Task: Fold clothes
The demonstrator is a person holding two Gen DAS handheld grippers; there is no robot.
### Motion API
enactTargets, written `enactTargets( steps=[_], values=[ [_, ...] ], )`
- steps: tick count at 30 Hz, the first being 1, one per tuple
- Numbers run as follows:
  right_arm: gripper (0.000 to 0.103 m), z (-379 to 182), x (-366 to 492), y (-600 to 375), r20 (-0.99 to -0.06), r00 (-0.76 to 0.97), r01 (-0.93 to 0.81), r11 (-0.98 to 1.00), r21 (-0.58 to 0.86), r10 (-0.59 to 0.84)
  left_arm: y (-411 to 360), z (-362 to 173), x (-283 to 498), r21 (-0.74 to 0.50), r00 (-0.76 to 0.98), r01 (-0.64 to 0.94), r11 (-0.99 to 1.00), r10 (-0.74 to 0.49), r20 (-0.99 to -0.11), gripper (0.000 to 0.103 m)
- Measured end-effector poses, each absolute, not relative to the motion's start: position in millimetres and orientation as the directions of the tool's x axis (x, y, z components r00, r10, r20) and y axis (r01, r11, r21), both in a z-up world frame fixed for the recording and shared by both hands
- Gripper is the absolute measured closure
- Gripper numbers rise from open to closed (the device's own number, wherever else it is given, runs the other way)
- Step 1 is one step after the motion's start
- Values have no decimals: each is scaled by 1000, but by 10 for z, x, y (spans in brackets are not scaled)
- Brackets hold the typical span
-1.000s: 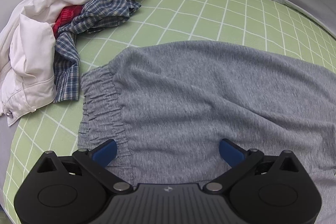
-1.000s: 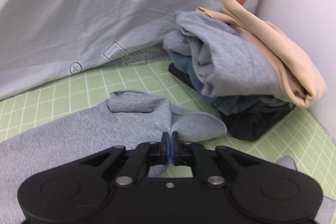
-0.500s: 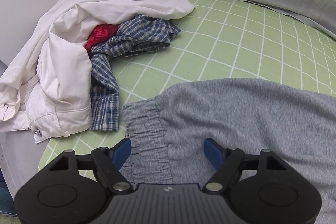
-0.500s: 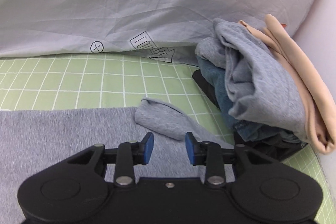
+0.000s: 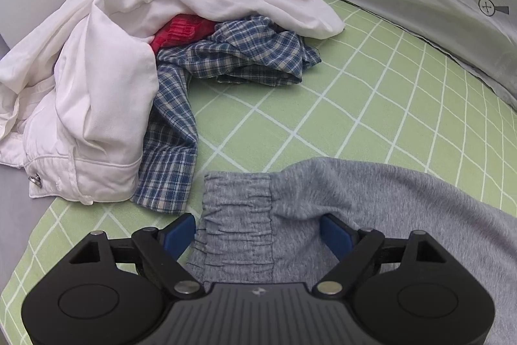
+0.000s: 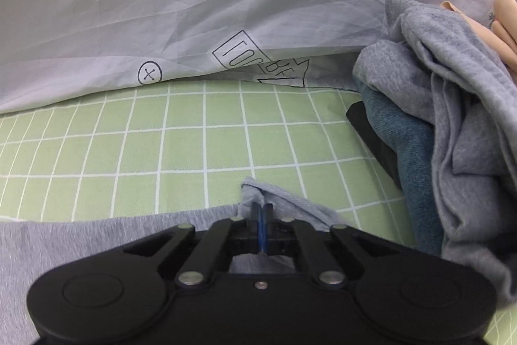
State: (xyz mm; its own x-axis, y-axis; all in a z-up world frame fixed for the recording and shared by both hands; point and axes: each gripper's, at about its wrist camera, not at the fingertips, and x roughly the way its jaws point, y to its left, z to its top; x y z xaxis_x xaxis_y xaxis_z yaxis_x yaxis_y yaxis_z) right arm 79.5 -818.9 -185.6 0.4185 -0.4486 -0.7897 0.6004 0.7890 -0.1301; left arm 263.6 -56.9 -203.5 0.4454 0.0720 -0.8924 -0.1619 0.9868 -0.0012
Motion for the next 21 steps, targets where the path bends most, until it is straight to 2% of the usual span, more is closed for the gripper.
enactTargets(
  steps=[1, 3, 4, 6, 12, 13, 14, 16, 21],
  values=[
    [103, -1843, 843, -8200, -785, 423, 594, 792, -138, -453, -558, -2025, 2621, 6, 461, -182, 983, 91, -883, 38],
    [103, -1753, 938, -8258, -760, 439, 605, 783, -145, -479, -557, -2005, 2641, 3, 473, -178, 984, 88, -876, 53],
    [103, -1679, 985, -8302, -740, 450, 620, 771, -143, -500, -560, -1994, 2657, -1, 475, -173, 985, 83, -876, 58],
    [103, -1531, 1079, -8391, -699, 470, 651, 747, -139, -539, -584, -1985, 2681, 8, 481, -160, 987, 85, -873, 63],
    [102, -1088, 1362, -8655, -562, 509, 735, 669, -112, -652, -614, -1977, 2710, 52, 486, -176, 983, 133, -864, 65],
    [99, -1018, 1408, -8698, -540, 511, 747, 656, -106, -669, -606, -1975, 2710, 60, 487, -181, 982, 143, -862, 65],
    [80, -1010, 1440, -8713, -549, 491, 757, 643, -116, -676, -600, -1974, 2709, 74, 488, -185, 980, 157, -858, 65],
    [55, -1020, 1409, -8667, -550, 471, 771, 625, -122, -689, -580, -1973, 2711, 96, 489, -191, 977, 179, -854, 66],
    [64, -1278, 1027, -8364, -605, 447, 788, 611, -83, -659, -517, -1974, 2711, 96, 492, -212, 973, 191, -850, 66]
  ],
)
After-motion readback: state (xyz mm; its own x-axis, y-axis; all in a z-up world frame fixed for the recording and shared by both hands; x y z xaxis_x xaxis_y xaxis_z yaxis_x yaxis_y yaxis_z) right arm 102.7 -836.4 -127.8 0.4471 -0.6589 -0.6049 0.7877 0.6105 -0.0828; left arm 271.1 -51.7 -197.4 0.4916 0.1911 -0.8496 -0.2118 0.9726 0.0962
